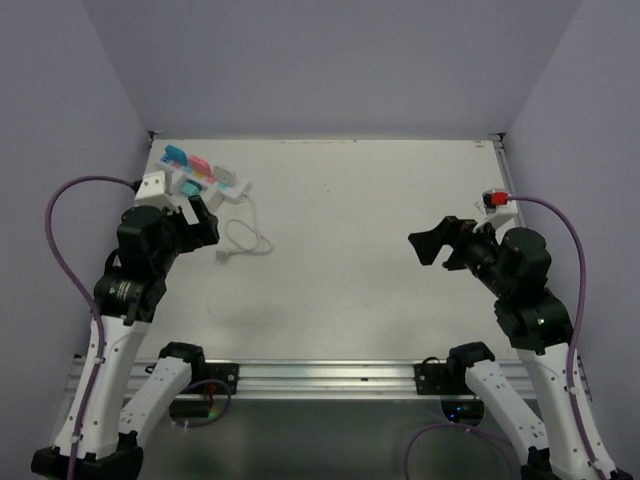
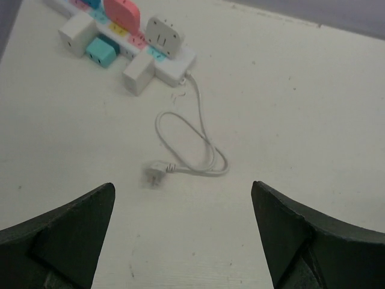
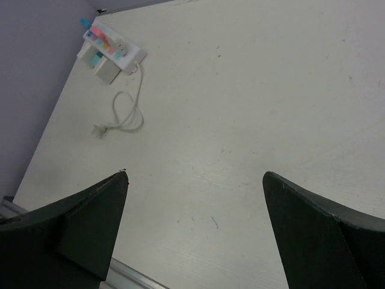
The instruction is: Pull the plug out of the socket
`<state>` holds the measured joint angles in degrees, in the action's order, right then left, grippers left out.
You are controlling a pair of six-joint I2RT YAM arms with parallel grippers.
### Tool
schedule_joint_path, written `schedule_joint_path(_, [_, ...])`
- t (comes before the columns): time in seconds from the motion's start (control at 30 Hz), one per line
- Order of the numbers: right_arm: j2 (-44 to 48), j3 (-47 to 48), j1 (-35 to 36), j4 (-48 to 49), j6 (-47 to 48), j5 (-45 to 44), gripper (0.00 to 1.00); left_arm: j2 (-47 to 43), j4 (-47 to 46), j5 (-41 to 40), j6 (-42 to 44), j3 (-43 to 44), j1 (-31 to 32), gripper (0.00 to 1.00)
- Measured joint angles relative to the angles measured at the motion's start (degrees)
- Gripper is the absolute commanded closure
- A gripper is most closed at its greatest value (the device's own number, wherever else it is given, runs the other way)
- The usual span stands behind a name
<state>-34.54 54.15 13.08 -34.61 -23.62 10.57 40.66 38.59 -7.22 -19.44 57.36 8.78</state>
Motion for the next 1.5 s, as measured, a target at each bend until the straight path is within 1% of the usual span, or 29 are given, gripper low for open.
schedule_joint_path(0.27, [-0.92, -3.65, 0.00, 1.01, -0.59, 5.66, 0.01, 16.70, -6.75, 1.68, -5.31, -7.26, 0.00, 0.00])
schedule_joint_path(0.47, [0.22, -4.81, 0.00, 0.96, 0.07, 7.45, 0.01, 29.35, -14.73, 0.98, -8.70, -8.83, 0.00, 0.00])
schedule_joint_path(0.57, [0.59, -4.81, 0.00, 0.98, 0.57, 8.41, 0.01, 36.59, -17.70, -0.26, -10.34, -8.72, 0.00, 0.03])
schedule_joint_path(0.67, [0.57, -4.96, 0.00, 0.98, 0.85, 8.92, 0.01, 42.64, -19.34, -2.12, -11.78, -8.33, 0.00, 0.09])
schedule_joint_path(0.77, [0.66, -5.33, 0.00, 0.98, 1.14, 9.44, 0.01, 46.84, -20.22, -4.44, -12.79, -7.10, 0.00, 0.16])
schedule_joint_path(0.8, [0.83, -5.62, 0.00, 0.98, 1.18, 9.64, 0.01, 48.04, -20.35, -5.31, -13.03, -6.40, 0.00, 0.22])
schedule_joint_path(0.87, [1.18, -5.99, 0.00, 0.85, 1.33, 9.97, 0.01, 50.05, -20.90, -6.75, -13.20, -5.07, 0.00, 0.28])
schedule_joint_path(0.9, [1.25, -6.01, 0.00, 0.85, 1.42, 10.01, 0.01, 50.77, -21.22, -7.26, -13.27, -4.50, 0.00, 0.34])
schedule_joint_path(0.97, [1.22, -6.01, 0.00, 0.87, 1.64, 10.03, 0.01, 51.84, -21.77, -8.04, -13.79, -3.74, 0.00, 0.40])
schedule_joint_path(1.0, [1.18, -6.01, 0.00, 0.87, 1.73, 10.08, 0.01, 52.33, -21.86, -8.24, -14.03, -3.32, 0.00, 0.45])
schedule_joint_path(1.17, [1.18, -6.01, 0.00, 0.87, 1.81, 10.62, 0.01, 56.19, -22.67, -8.20, -14.05, -1.20, 0.00, 0.53])
schedule_joint_path(1.2, [1.18, -6.03, 0.00, 0.87, 1.81, 10.78, 0.01, 56.87, -22.71, -8.15, -14.05, -1.09, 0.00, 0.59])
schedule_joint_path(1.3, [1.20, -6.08, 0.00, 0.87, 1.84, 11.52, 0.01, 58.07, -22.67, -7.87, -14.40, -1.07, 0.00, 0.67])
schedule_joint_path(1.37, [1.20, -6.08, 0.00, 0.87, 1.84, 11.56, 0.01, 58.34, -22.67, -7.69, -14.49, -1.07, 0.07, 0.68])
schedule_joint_path(1.43, [1.22, -6.08, 0.00, 0.87, 1.86, 11.61, 0.01, 58.34, -22.67, -7.54, -14.60, -1.07, 0.33, 0.74])
schedule_joint_path(1.47, [1.25, -6.08, 0.00, 0.87, 1.88, 11.67, 0.01, 58.34, -22.67, -7.52, -14.67, -1.07, 0.55, 0.82])
schedule_joint_path(1.5, [1.27, -6.08, 0.00, 0.87, 1.92, 11.69, 0.01, 58.34, -22.67, -7.48, -14.71, -1.05, 0.85, 0.85])
